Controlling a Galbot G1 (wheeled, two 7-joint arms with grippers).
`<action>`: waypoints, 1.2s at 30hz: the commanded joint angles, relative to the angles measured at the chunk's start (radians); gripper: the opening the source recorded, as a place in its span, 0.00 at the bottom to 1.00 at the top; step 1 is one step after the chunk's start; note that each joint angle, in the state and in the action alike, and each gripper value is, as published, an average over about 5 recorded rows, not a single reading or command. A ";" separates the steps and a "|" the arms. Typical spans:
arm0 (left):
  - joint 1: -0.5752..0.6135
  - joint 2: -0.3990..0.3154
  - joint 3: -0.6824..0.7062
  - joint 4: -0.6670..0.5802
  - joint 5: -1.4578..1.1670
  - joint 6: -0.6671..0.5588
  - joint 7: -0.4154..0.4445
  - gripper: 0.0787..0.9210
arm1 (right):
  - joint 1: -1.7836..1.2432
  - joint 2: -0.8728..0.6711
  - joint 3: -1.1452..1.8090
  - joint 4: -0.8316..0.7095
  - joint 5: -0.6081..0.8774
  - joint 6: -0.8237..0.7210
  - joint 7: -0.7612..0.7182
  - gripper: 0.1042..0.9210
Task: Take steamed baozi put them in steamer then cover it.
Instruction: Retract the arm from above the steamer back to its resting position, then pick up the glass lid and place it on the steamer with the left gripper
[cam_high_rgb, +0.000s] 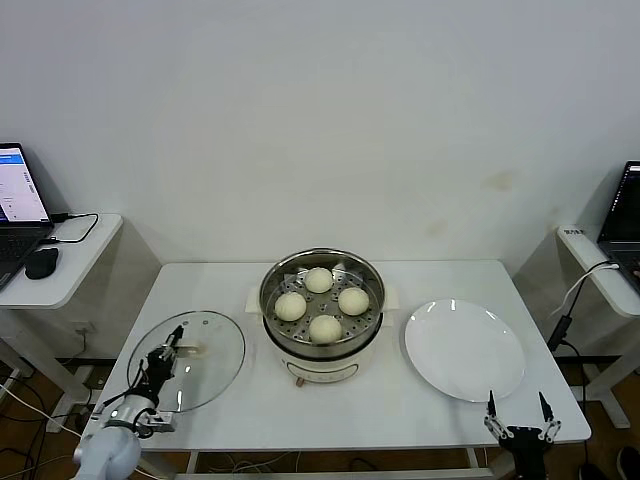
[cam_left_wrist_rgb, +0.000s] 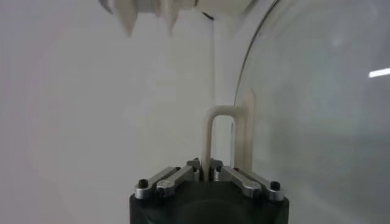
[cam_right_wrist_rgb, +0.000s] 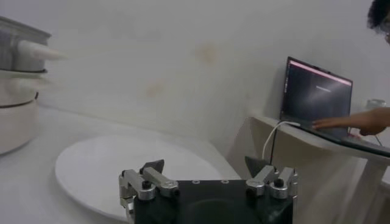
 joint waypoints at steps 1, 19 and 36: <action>0.132 0.133 -0.082 -0.367 -0.234 0.233 0.117 0.08 | 0.000 -0.003 -0.014 0.005 -0.007 0.010 -0.009 0.88; -0.088 0.213 0.297 -0.622 -0.334 0.559 0.274 0.08 | -0.007 0.014 -0.049 0.003 -0.062 0.062 -0.017 0.88; -0.475 -0.068 0.672 -0.471 -0.022 0.701 0.498 0.08 | 0.012 0.021 -0.076 -0.014 -0.090 0.076 -0.026 0.88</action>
